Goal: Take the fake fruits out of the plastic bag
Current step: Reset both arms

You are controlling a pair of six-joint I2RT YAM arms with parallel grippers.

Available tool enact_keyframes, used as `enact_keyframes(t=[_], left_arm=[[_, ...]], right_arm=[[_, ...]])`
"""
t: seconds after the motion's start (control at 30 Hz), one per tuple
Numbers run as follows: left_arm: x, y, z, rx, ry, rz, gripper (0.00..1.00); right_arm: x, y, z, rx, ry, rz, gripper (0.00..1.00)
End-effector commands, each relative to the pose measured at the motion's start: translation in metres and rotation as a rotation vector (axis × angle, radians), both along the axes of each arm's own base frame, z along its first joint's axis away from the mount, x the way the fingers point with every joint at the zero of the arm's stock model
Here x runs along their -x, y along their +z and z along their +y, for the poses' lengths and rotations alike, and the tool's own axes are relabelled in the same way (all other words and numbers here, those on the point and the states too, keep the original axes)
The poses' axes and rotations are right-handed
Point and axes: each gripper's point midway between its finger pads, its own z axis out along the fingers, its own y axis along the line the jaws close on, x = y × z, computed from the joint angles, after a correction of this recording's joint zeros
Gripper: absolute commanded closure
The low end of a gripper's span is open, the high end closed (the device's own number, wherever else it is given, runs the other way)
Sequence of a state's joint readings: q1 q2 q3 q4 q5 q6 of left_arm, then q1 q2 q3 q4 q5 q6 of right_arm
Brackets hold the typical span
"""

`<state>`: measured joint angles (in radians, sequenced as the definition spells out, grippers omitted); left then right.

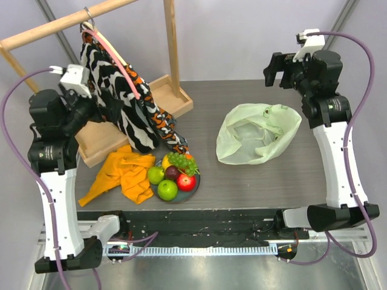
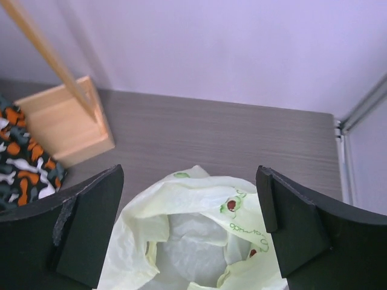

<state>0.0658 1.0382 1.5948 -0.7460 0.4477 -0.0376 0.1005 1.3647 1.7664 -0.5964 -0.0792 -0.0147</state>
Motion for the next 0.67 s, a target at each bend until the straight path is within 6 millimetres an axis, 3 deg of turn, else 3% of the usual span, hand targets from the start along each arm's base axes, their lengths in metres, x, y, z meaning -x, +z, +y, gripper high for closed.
enact_keyframes(t=[0.0,0.13,0.33,0.47,0.63], left_arm=[[-0.007,-0.002,0.073,0.055,0.387,-0.008,0.00],[0.002,-0.032,0.108,0.051,0.559,0.069,0.00],[0.019,-0.076,0.135,0.014,0.709,0.163,0.00],[0.024,-0.094,0.138,0.003,0.724,0.219,0.00],[0.027,-0.096,0.133,0.010,0.702,0.221,0.00]], right_arm=[[-0.013,-0.036,-0.037,-0.009,-0.239,0.061,0.01],[0.001,-0.064,-0.042,0.031,-0.245,0.132,0.00],[0.009,-0.083,-0.035,0.025,-0.201,0.147,0.00],[0.007,-0.094,-0.028,-0.004,-0.178,0.168,0.01],[0.002,-0.099,-0.023,-0.029,-0.166,0.185,0.00]])
